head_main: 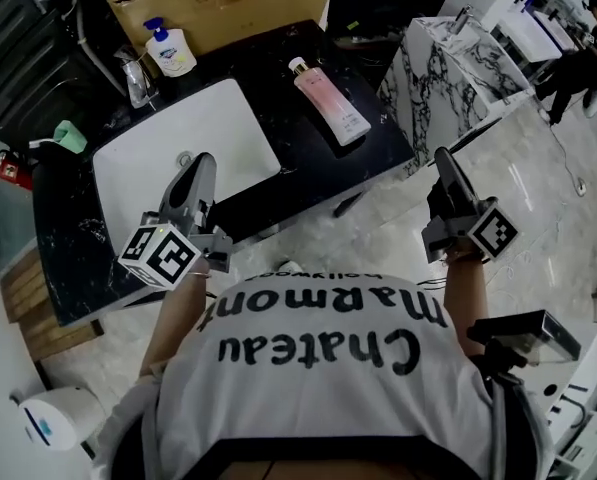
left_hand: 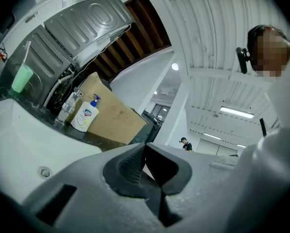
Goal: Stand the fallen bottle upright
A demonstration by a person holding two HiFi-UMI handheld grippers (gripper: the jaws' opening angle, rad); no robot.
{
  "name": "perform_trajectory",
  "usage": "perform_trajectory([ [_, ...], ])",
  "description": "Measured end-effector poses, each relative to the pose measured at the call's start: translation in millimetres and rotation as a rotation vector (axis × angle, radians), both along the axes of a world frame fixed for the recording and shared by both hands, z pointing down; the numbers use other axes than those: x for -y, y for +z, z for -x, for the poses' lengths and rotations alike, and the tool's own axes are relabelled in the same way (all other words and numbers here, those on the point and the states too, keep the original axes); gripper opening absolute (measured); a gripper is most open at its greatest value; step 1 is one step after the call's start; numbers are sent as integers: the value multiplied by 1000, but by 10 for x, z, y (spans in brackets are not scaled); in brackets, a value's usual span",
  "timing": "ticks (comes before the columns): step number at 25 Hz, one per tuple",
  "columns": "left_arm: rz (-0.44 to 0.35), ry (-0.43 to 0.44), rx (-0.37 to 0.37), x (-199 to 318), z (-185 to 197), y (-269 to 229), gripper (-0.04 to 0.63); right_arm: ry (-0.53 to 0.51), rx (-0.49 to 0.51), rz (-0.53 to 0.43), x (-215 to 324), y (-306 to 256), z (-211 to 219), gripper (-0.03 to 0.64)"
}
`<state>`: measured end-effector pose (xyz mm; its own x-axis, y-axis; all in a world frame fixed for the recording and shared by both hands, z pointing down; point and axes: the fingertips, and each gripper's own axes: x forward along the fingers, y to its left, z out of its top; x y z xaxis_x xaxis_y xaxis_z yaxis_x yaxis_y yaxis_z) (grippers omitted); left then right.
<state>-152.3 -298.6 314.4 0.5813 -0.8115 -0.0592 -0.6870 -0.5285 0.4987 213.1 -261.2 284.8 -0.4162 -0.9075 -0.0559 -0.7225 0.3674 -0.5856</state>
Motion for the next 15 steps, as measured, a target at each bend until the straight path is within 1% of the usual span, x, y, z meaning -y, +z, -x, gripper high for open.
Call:
perform_trajectory([
  [2, -6, -2, 11, 122, 39, -18, 14, -28, -43, 18, 290, 68, 95, 9],
  [5, 0, -29, 31, 254, 135, -42, 14, -64, -161, 107, 679, 320, 222, 9],
  [9, 16, -116, 61, 304, 394, -42, 14, -161, -301, 207, 1076, 606, 529, 9],
  [11, 35, -168, 74, 290, 565, 7, 14, -190, -334, 237, 1243, 721, 636, 17],
  [12, 40, -190, 71, 275, 653, 21, 14, -209, -339, 253, 1321, 780, 687, 48],
  [14, 43, -235, 60, 233, 827, 28, 14, -269, -357, 298, 1466, 910, 810, 204],
  [15, 45, -258, 57, 210, 911, 34, 14, -299, -384, 325, 1536, 983, 873, 240],
])
